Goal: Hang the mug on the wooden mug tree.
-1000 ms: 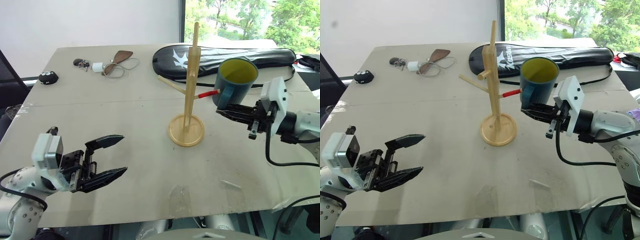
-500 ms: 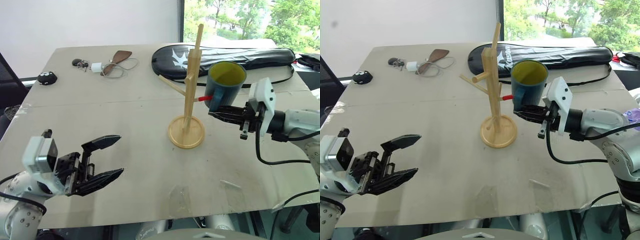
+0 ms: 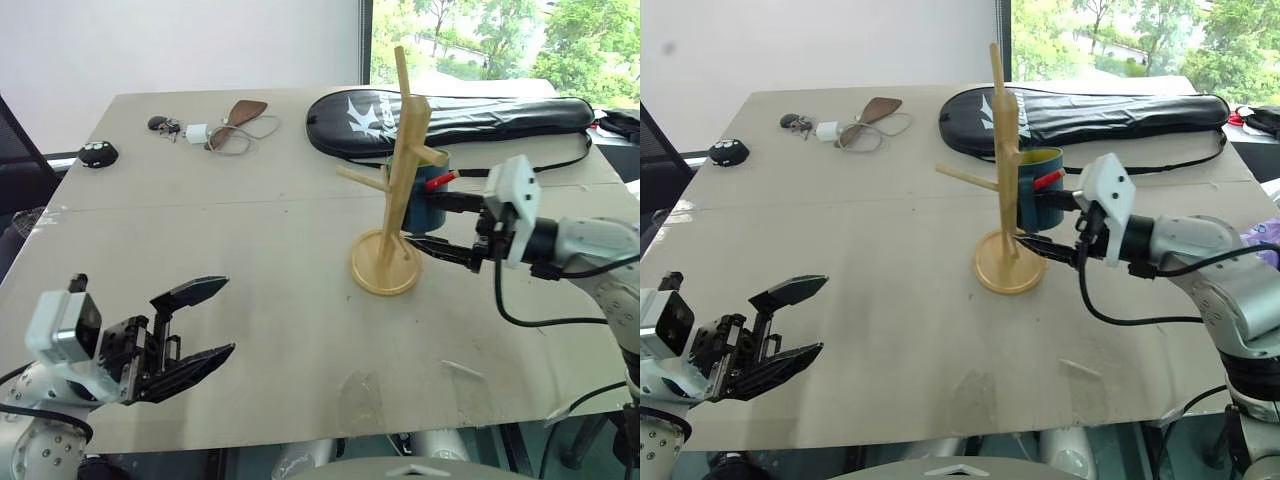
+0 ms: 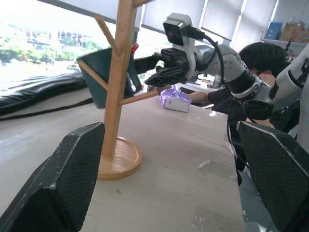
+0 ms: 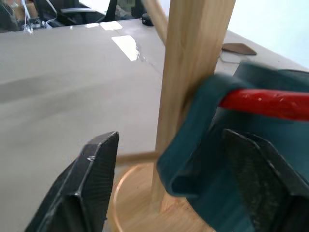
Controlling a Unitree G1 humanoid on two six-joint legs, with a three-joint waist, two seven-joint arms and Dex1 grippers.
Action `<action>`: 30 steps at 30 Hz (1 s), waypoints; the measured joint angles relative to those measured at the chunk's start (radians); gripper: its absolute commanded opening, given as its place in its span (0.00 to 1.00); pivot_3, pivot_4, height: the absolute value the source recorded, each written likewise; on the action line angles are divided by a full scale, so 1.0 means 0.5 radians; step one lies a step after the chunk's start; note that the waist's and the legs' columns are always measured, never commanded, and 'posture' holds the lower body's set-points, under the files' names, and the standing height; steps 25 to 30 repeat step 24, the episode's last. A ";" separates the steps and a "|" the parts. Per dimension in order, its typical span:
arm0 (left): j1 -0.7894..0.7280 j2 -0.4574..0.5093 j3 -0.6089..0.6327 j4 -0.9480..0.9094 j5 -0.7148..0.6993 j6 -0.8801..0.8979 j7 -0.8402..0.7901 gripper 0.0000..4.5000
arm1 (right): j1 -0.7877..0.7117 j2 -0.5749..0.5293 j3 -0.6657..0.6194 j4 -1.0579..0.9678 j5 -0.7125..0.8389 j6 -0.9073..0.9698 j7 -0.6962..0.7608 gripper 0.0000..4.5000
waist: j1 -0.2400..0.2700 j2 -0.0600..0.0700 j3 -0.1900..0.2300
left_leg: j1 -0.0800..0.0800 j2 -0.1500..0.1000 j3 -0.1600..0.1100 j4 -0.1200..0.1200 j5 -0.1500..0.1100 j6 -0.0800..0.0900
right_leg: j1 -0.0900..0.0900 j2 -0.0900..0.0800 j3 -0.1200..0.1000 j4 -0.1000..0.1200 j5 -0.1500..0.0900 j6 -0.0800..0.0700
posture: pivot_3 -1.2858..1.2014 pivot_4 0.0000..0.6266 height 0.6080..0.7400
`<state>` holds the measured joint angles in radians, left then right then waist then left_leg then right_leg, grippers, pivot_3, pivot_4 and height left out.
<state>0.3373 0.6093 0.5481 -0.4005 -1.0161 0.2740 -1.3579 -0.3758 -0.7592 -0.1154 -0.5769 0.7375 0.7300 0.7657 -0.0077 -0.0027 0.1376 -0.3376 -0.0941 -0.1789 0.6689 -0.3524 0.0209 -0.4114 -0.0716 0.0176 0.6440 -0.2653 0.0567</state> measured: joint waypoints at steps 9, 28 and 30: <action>0.040 -0.175 -0.209 -0.141 0.308 0.011 0.519 1.00 | 0.715 -0.013 -0.522 -0.231 0.147 -0.092 0.019 0.72 | 0.012 -0.004 -0.003 | 0.000 -0.001 -0.001 0.001 0.000 0.000 | 0.001 0.000 0.001 0.002 0.000 0.001 | 0.52 0.24 1.00; 0.215 -0.105 -0.358 -0.218 0.652 0.175 1.012 1.00 | 1.779 0.138 -0.695 0.157 -0.513 -1.008 0.415 0.72 | 0.044 -0.006 -0.006 | 0.025 0.000 0.010 0.000 0.000 0.000 | 0.016 0.002 0.015 0.012 0.002 0.002 | 0.52 0.24 1.00; 0.215 -0.105 -0.358 -0.218 0.652 0.175 1.012 1.00 | 1.779 0.138 -0.695 0.157 -0.513 -1.008 0.415 0.72 | 0.044 -0.006 -0.006 | 0.025 0.000 0.010 0.000 0.000 0.000 | 0.016 0.002 0.015 0.012 0.002 0.002 | 0.52 0.24 1.00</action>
